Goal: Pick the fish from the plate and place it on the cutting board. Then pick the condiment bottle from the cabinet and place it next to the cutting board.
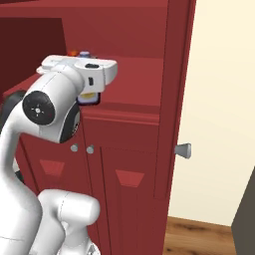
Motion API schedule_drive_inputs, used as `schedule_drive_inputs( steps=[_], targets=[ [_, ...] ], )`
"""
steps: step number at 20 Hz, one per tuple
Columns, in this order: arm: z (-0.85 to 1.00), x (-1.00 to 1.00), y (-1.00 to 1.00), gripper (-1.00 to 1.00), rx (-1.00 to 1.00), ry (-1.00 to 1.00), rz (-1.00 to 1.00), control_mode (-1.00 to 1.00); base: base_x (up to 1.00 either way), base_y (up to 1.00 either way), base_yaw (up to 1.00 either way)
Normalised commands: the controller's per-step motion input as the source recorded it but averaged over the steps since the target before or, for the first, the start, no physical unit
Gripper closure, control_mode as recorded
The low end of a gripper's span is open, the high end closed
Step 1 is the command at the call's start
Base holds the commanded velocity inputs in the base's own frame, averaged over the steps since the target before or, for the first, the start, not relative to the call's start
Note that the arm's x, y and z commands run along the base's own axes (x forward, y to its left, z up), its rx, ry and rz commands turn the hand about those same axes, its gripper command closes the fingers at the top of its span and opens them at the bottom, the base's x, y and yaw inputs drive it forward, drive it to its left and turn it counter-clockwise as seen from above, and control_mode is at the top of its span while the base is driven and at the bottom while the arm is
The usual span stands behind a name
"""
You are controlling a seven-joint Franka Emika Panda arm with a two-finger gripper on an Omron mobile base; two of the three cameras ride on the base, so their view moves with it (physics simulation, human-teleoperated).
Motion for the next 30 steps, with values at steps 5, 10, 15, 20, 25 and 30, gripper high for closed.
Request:
schedule_drive_inputs(
  steps=[5, 10, 15, 20, 25, 30],
  targets=[
    [0.01, -0.62, 0.00, 1.00, 0.00, 0.00, -0.01, -1.00, 0.00, 0.00, 0.00],
    [0.07, -0.64, 0.00, 1.00, 0.00, 0.00, -0.02, -1.00, 0.00, 0.00, 0.00],
    [0.07, -0.71, 0.00, 1.00, 0.00, 0.00, -0.04, -1.00, 0.00, 0.00, 0.00],
    [0.02, -0.76, 0.00, 1.00, 0.00, 0.00, -0.05, -1.00, 0.00, 0.00, 0.00],
    [0.00, -0.75, 0.00, 1.00, 0.00, 0.02, -0.05, -1.00, 0.00, 0.00, 0.00],
    [0.00, -0.70, 0.00, 1.00, 0.00, 0.02, -0.03, -1.00, 0.00, 0.00, 0.00]
  ],
)
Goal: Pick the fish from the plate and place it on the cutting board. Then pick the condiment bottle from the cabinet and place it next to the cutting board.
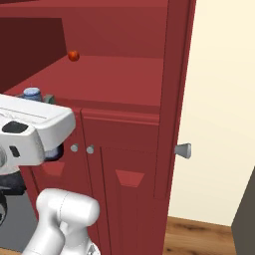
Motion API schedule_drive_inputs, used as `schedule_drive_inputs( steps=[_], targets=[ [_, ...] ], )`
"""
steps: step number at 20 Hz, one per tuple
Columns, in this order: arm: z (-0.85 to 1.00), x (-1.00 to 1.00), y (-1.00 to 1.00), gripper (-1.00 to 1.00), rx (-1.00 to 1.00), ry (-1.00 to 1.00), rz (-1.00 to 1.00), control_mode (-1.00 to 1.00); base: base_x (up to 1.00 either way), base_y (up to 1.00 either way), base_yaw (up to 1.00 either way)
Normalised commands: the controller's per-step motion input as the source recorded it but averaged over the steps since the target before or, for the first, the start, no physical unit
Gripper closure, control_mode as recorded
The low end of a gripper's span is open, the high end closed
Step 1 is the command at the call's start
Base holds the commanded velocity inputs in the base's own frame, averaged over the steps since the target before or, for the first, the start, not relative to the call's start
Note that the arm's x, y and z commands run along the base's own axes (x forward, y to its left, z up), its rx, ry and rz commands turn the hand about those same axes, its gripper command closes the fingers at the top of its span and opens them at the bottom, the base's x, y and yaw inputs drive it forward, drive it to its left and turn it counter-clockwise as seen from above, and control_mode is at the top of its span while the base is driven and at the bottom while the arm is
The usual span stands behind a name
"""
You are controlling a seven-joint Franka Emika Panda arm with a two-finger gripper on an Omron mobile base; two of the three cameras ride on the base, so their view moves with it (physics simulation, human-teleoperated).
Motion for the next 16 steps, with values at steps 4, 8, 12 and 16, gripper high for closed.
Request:
schedule_drive_inputs(
  steps=[4, 8, 12, 16],
  targets=[
    [0.00, -0.69, 0.03, 1.00, 0.00, 0.01, 0.00, -1.00, 0.00, 0.00, 0.00],
    [0.00, -0.67, 0.07, 1.00, 0.00, 0.02, 0.00, -1.00, 0.00, 0.00, 0.00],
    [0.00, -0.65, 0.10, 1.00, 0.00, 0.03, 0.00, -1.00, 0.00, 0.00, 0.00],
    [0.00, -0.57, 0.14, 1.00, 0.00, 0.01, 0.00, -1.00, 0.00, 0.00, 0.00]
  ],
)
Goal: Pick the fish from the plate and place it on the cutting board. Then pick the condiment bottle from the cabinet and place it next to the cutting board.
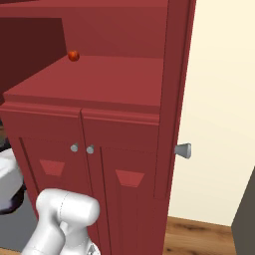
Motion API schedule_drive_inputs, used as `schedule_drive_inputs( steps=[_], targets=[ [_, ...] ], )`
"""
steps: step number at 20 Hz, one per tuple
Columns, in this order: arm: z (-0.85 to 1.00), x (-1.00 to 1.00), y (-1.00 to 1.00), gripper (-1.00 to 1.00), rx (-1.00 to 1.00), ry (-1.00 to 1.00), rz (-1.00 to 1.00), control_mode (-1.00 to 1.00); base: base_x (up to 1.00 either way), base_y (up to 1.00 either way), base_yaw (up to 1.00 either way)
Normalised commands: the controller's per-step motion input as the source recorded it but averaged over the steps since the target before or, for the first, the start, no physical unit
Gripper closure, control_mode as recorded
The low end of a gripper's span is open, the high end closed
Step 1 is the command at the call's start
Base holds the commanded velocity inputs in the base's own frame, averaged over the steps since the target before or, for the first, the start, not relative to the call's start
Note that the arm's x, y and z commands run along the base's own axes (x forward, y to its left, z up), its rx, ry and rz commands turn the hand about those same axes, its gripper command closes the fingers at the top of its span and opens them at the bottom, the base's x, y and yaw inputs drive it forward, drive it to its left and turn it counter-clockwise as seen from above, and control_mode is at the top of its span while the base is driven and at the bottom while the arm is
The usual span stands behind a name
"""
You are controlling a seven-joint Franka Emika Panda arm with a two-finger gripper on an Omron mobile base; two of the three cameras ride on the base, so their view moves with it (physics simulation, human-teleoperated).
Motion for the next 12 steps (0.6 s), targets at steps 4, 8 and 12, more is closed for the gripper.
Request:
schedule_drive_inputs(
  steps=[4, 8, 12],
  targets=[
    [0.00, -0.39, 0.06, 1.00, 0.00, 0.00, -0.02, -1.00, 0.00, 0.00, 0.00],
    [0.00, -0.26, 0.00, 1.00, 0.00, 0.00, -0.03, -1.00, 0.00, 0.00, 0.00],
    [0.02, -0.21, 0.00, 1.00, 0.00, 0.00, -0.03, -1.00, 0.00, 0.00, 0.00]
  ],
)
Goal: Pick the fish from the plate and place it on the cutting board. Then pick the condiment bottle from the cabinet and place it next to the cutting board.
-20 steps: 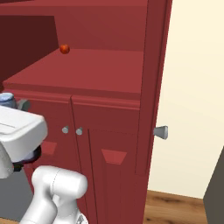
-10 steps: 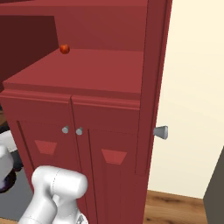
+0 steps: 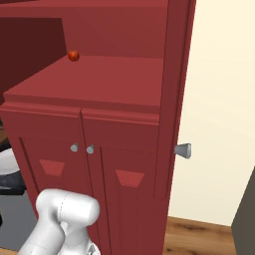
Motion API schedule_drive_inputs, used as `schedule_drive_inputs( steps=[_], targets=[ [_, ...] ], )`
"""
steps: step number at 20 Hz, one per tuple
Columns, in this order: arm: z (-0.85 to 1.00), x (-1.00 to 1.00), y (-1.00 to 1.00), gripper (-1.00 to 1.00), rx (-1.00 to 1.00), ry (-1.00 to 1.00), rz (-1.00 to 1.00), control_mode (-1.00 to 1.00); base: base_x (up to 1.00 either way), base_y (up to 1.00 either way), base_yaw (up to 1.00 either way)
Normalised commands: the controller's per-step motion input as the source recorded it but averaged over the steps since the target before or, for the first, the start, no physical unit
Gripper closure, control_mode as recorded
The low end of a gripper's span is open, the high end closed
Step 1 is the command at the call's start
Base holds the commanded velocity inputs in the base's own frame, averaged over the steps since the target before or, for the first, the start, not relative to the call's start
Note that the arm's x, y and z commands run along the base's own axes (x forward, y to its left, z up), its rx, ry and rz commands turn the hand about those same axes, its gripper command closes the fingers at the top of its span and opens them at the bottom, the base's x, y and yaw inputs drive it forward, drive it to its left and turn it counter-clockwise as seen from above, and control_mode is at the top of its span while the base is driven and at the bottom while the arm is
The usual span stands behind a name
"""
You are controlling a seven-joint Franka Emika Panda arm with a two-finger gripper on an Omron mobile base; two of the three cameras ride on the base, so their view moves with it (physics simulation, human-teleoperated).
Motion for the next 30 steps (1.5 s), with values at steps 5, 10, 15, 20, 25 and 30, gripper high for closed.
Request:
schedule_drive_inputs(
  steps=[5, 10, 15, 20, 25, 30],
  targets=[
    [0.00, -0.13, 0.00, 1.00, 0.00, 0.00, -0.04, -1.00, 0.00, 0.00, 0.00],
    [0.00, -0.05, 0.00, 1.00, 0.00, 0.02, -0.01, -1.00, 0.00, 0.00, 0.00],
    [0.00, 0.00, 0.00, 1.00, 0.00, 0.00, 0.00, 1.00, 0.00, 0.00, 0.00],
    [0.00, 0.00, 0.00, 1.00, 0.00, 0.00, 0.00, 1.00, -0.02, 0.00, 0.00],
    [0.00, 0.00, 0.00, 1.00, 0.00, 0.00, 0.00, 1.00, -0.25, 0.00, 0.00],
    [0.00, 0.00, 0.00, 1.00, 0.00, 0.00, 0.00, 1.00, -0.41, 0.00, 0.00]
  ],
)
